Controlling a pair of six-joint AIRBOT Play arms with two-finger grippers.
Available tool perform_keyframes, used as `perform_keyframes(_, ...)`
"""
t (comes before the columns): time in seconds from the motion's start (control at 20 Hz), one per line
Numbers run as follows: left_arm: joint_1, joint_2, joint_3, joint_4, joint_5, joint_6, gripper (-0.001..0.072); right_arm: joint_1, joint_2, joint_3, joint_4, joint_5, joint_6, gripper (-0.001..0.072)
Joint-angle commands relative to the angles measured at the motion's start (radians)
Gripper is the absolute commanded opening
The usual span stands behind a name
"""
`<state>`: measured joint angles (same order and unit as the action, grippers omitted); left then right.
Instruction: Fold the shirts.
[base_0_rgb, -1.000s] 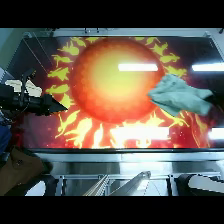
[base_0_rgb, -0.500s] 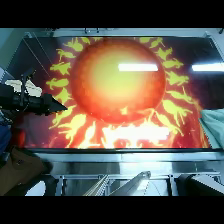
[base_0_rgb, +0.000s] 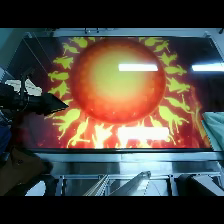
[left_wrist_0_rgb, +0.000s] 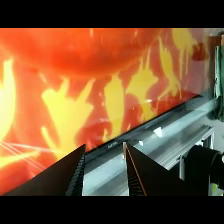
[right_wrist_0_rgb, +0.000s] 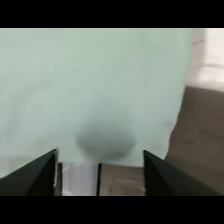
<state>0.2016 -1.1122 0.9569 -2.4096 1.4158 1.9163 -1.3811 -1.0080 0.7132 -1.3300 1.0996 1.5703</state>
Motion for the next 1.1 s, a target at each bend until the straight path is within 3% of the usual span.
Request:
perform_keyframes(0.0,-0.002,0.0,0.0,-0.003,-0.074,0.001,0.0262,0.122,0.119,-0.002,0.172,0.14,-0.065,0.0398)
perform_keyframes(0.05,-0.002,0.0,0.008,0.002,-0.094,0.002,0.0259,0.213,0.139,-0.002,0.261,0.139,-0.068,0.0331)
perform_keyframes(0.1,-0.002,-0.004,0.026,0.009,-0.112,0.002,0.0187,0.333,0.145,-0.002,0.369,0.127,-0.082,0.007)
perform_keyframes(0.15,0.003,-0.018,0.063,0.01,-0.116,0.021,0.0,0.467,0.14,0.0,0.462,0.085,-0.085,0.0023)
perform_keyframes(0.25,0.004,-0.071,0.179,0.01,-0.11,0.023,0.0,0.81,0.066,0.055,0.57,-0.064,-0.07,0.0023)
perform_keyframes(0.35,0.0,-0.153,0.32,0.01,-0.072,0.001,0.0,1.128,-0.079,0.222,0.571,-0.149,-0.051,0.0022)
perform_keyframes(0.5,-0.027,-0.258,0.468,0.011,-0.019,-0.022,0.0,1.414,-0.362,0.608,0.509,-0.147,-0.015,0.0021)
perform_keyframes(0.6,-0.054,-0.299,0.506,0.011,-0.027,-0.04,0.0,1.499,-0.539,0.833,0.43,-0.05,0.054,0.002)
perform_keyframes(0.7,-0.079,-0.316,0.51,0.01,-0.029,-0.051,0.0002,1.545,-0.629,0.926,0.425,-0.002,0.054,0.002)
perform_keyframes(1.05,-0.108,-0.33,0.51,0.008,0.098,-0.082,0.0002,1.559,-0.623,0.929,0.468,0.013,0.024,0.0021)
